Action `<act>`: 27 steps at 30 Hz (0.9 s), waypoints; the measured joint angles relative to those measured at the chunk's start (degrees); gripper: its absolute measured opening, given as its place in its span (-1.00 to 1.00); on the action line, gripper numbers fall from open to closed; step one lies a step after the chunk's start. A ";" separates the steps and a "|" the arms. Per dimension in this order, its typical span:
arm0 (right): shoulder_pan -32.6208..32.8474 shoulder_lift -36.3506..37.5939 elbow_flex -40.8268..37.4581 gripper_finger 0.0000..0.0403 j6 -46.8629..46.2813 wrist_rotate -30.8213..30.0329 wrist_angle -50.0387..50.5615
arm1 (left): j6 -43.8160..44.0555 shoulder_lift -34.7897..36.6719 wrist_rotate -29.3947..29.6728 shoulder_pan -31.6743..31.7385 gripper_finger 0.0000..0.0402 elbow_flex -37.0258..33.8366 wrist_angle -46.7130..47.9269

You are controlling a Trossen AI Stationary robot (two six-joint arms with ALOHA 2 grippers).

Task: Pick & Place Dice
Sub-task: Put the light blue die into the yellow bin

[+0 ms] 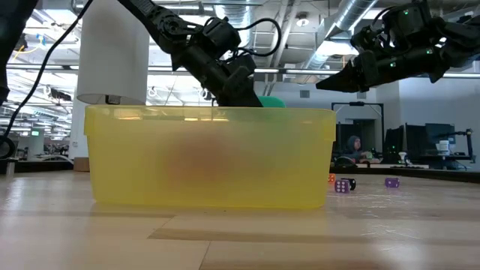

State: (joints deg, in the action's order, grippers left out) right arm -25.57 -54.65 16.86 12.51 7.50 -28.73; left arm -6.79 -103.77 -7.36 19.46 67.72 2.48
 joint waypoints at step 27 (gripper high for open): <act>-0.01 0.01 0.00 -1.00 0.01 0.00 0.02 | 0.03 3.26 0.02 -0.13 0.90 0.00 -0.12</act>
State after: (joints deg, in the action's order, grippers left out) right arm -25.58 -54.64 16.86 12.52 7.49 -28.71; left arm -6.76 -100.51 -7.35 19.33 67.72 2.36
